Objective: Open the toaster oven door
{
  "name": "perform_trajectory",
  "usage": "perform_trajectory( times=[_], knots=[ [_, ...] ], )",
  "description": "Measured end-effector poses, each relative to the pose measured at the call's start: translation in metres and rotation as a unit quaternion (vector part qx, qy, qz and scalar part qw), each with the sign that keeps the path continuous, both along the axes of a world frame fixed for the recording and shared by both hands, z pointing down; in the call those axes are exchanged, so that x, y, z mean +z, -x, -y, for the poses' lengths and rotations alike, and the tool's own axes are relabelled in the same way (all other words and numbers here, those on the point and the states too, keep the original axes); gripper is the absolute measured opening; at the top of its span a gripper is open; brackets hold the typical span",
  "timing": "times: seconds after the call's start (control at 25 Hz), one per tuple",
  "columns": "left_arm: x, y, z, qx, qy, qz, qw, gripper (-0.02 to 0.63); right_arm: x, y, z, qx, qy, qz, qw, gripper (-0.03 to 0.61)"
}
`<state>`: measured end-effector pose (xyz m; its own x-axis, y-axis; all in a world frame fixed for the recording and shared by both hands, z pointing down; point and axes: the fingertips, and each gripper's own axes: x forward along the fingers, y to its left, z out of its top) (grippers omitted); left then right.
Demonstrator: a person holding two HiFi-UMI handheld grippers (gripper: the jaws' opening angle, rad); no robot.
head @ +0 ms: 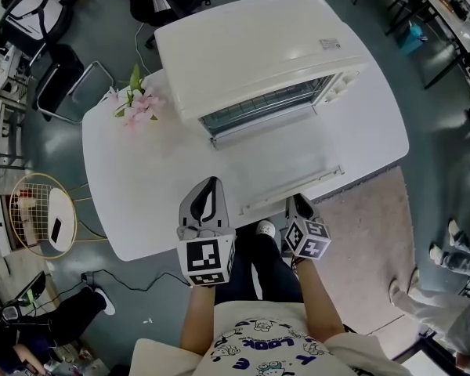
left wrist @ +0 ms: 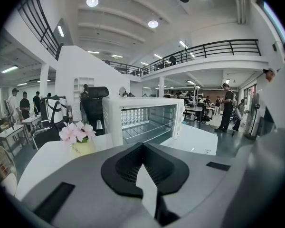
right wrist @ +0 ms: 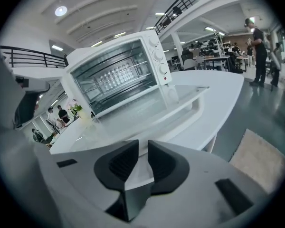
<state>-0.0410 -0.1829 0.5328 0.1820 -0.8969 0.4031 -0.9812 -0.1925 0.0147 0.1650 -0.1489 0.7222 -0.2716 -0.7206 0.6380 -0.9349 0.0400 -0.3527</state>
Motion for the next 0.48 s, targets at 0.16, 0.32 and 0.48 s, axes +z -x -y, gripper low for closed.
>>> perform_trajectory(
  times=[0.16, 0.32, 0.48],
  knots=[
    [-0.004, 0.002, 0.0, -0.003, -0.004, -0.001, 1.0, 0.003, -0.008, 0.0, 0.001, -0.018, -0.012, -0.018, 1.0, 0.057],
    [-0.006, 0.003, 0.002, -0.003, -0.009, -0.002, 1.0, 0.003, -0.012, 0.002, -0.001, -0.034, -0.017, -0.027, 0.999, 0.055],
    [-0.012, 0.004, 0.002, -0.005, -0.013, -0.005, 0.9999, 0.003, -0.025, 0.001, -0.007, -0.046, -0.024, -0.032, 0.998, 0.055]
  ],
)
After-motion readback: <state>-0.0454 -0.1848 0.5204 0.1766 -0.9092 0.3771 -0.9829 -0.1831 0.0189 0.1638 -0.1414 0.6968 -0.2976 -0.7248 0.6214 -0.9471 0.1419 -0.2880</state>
